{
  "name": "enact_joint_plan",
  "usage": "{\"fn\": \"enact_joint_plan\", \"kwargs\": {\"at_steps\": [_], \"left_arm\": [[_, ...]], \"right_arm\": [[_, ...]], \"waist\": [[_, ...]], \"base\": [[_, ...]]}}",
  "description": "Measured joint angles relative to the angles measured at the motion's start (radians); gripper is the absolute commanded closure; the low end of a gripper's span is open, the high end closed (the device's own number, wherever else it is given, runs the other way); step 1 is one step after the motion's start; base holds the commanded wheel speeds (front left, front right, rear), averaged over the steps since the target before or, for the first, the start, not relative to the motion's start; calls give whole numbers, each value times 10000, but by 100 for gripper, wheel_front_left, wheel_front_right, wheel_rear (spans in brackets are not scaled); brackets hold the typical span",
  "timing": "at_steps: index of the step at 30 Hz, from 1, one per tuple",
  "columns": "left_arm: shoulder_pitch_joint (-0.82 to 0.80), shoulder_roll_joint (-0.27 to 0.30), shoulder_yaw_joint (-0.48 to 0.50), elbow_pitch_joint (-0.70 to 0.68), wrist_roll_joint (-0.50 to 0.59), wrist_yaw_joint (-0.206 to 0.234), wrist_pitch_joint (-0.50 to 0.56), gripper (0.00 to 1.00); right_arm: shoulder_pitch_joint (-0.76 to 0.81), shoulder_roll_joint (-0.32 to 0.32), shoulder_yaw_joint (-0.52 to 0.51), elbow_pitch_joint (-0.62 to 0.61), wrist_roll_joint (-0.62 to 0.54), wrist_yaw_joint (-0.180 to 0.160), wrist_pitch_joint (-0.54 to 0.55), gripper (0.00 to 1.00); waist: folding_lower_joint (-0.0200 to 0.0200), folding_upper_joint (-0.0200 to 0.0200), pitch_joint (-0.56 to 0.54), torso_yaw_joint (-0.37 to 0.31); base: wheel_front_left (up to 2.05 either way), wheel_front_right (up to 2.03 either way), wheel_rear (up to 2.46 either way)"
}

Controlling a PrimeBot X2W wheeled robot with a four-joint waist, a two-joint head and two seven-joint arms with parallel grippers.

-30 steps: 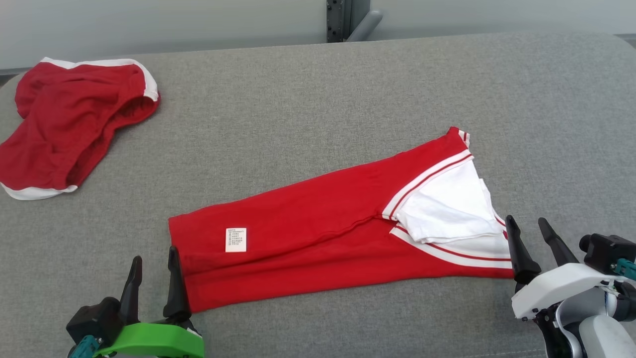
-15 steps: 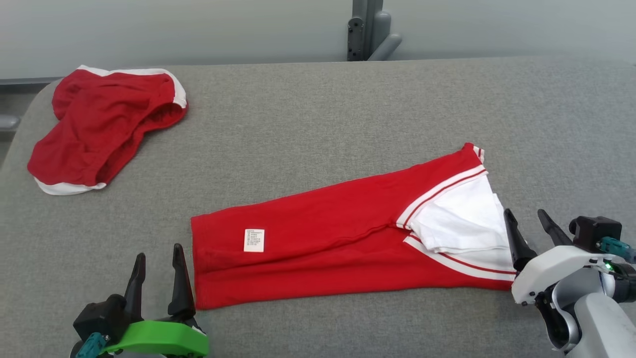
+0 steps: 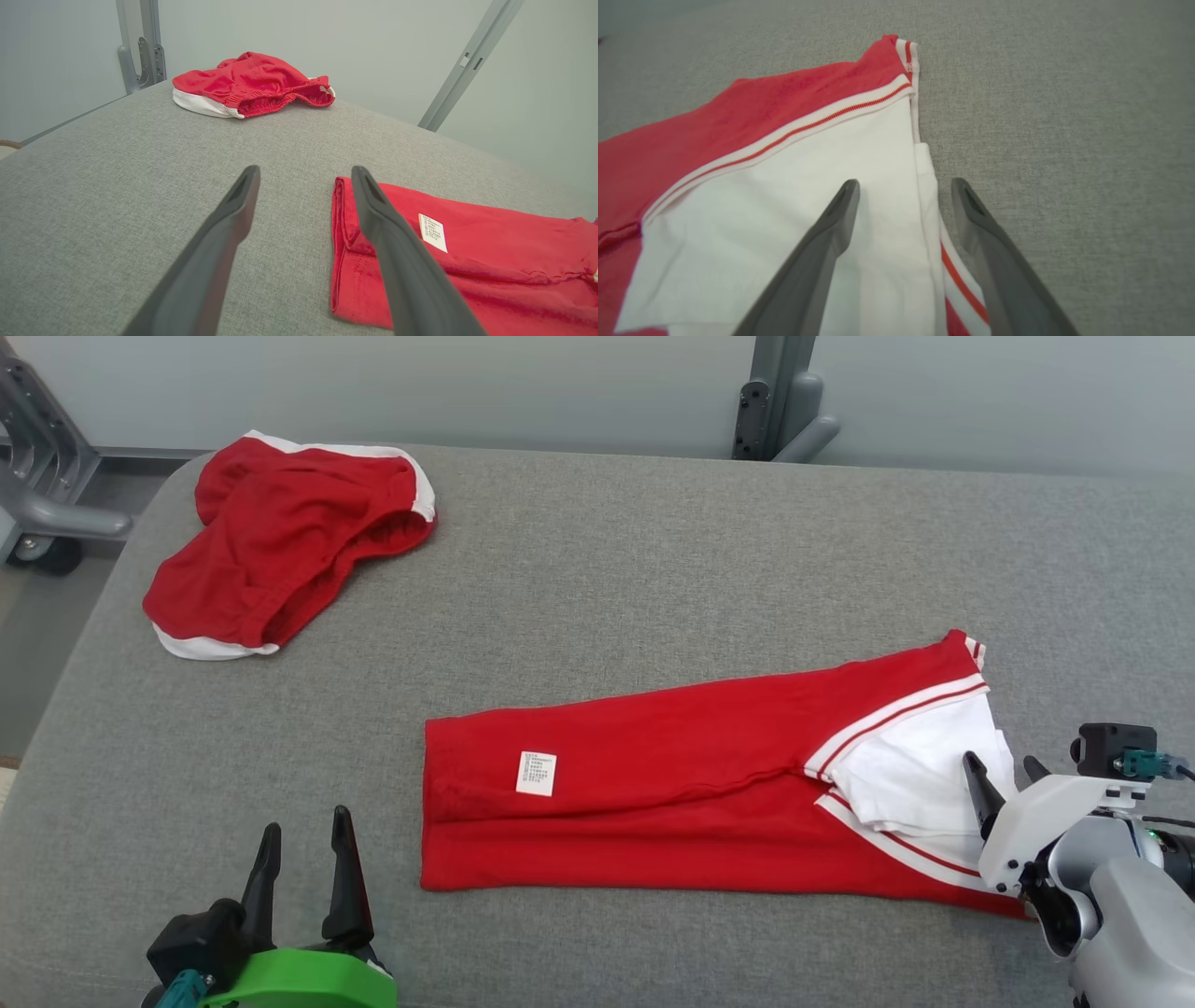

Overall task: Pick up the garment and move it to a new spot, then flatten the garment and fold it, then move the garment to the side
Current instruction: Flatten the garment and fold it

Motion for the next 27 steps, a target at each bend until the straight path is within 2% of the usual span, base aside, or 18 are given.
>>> {"fn": "enact_joint_plan", "kwargs": {"at_steps": [6,13,14,15,16,18,20,21,27], "left_arm": [[7,-31,-2,17,44,-31,0,0],[7,-48,38,10,61,-23,0,0],[7,-48,38,10,61,-23,0,0],[7,-48,44,8,61,-21,0,0],[7,-48,54,8,61,-19,0,0],[6,-50,56,10,69,-19,0,0],[5,-52,58,12,71,-19,0,0],[3,-54,63,13,71,-19,0,0],[1,-59,173,25,81,-31,0,0]], "right_arm": [[-489,-107,374,999,648,0,222,0],[-860,-113,1390,1298,1538,-10,598,0],[-860,-113,1390,1298,1538,-10,598,13],[-905,-113,1549,1312,1672,-10,658,37],[-947,-128,1684,1325,1779,-10,669,52],[-1010,-132,1937,1356,1944,-10,667,66],[-1075,-146,2155,1367,2098,-8,621,93],[-1121,-157,2232,1392,2161,-6,531,100],[-1344,-374,2485,1572,2518,8,38,100]], "waist": [[0,0,32,194],[0,0,112,203],[0,0,112,203],[0,0,123,189],[0,0,132,173],[0,0,150,140],[0,0,166,107],[0,0,174,87],[0,0,185,-119]], "base": [[0,0,0],[0,0,0],[0,0,0],[0,0,0],[0,0,0],[0,0,0],[0,0,0],[0,0,0],[0,0,0]]}}
